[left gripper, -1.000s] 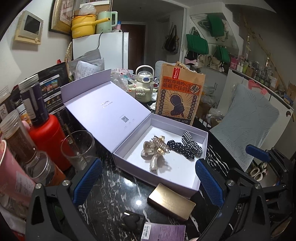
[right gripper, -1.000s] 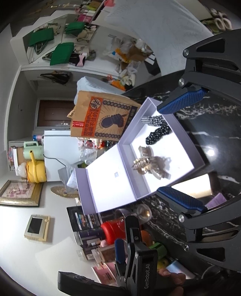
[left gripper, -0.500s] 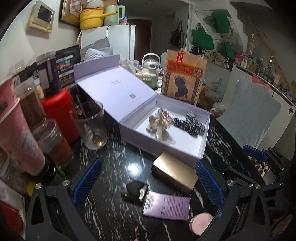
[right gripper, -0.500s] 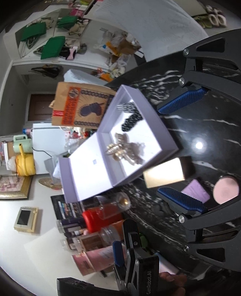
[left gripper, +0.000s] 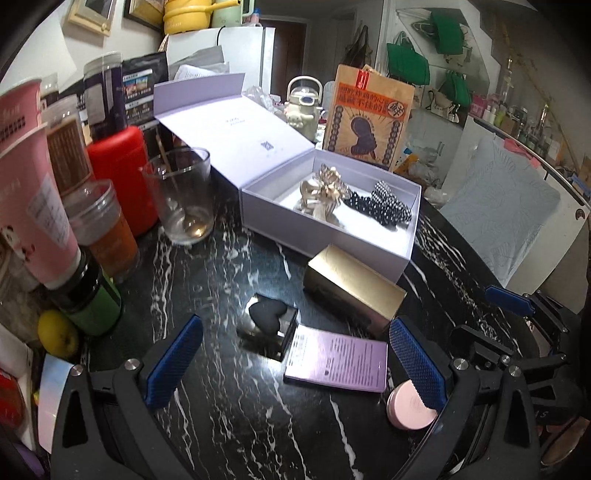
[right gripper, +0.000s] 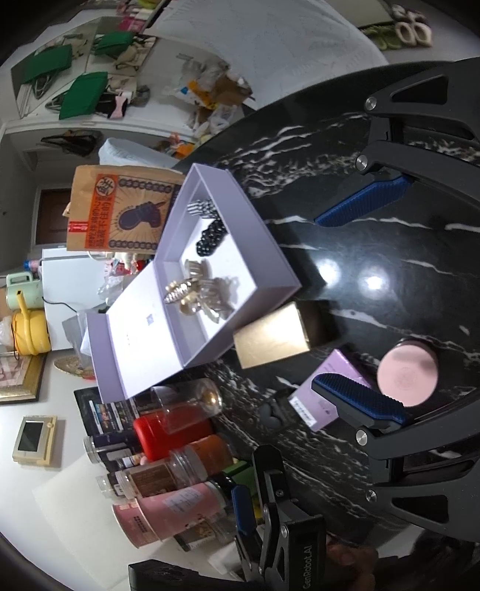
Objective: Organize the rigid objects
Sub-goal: 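Grasp the purple printed card with the left tool while the right tool grasps the pink compact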
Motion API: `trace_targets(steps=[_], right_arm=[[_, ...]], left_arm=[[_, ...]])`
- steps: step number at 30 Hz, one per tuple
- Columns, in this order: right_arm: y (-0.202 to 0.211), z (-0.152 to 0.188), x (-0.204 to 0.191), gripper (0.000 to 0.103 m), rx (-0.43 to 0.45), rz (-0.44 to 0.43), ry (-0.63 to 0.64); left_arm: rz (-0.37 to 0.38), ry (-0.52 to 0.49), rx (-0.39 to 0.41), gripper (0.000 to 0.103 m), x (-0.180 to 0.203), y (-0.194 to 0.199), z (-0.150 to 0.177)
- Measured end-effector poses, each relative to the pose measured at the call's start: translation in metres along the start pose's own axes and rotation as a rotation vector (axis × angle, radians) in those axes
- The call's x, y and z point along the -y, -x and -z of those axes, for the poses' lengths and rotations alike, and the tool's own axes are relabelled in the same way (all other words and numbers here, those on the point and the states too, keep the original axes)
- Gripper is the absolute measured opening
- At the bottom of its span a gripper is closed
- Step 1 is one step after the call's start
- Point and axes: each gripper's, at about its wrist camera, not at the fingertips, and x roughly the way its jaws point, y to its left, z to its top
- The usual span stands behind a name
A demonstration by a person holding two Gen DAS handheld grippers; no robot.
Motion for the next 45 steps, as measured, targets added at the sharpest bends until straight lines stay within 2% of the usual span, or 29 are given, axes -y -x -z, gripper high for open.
trace_targets(steps=[13,18,23,31,37,38,42,45], right_arm=[[-0.002,0.023,-0.004,0.082,-0.031,-0.025,-0.035],[-0.006,0.036,-0.005,0.082,-0.058,-0.061,-0.061],[-0.007,0.046,-0.011,0.082,-0.075,-0.077,-0.037],[-0.018,0.055,-0.022,0.082,-0.102,-0.167,-0.029],[-0.029,0.06,-0.035,0.082,-0.119,-0.157,0.042],[-0.03,0.06,-0.036,0.081,-0.124,-0.168,0.042],[-0.034,0.06,-0.035,0.058,-0.124,-0.153,0.058],[-0.033,0.059,-0.029,0.054,-0.13,-0.159,0.056]], left_arm=[[0.054,0.031,-0.06,0.103,-0.008,-0.016,0.026],[0.098,0.022,-0.067,0.103,-0.005,-0.019,0.034],[0.116,0.019,-0.083,0.103,-0.004,-0.025,0.039],[0.122,0.015,-0.095,0.103,-0.009,-0.035,0.044],[0.12,-0.039,-0.086,0.103,-0.005,-0.039,0.044],[0.127,-0.043,-0.088,0.103,-0.004,-0.04,0.044],[0.169,-0.047,-0.094,0.103,-0.001,-0.045,0.043],[0.207,-0.049,-0.102,0.103,0.003,-0.05,0.04]])
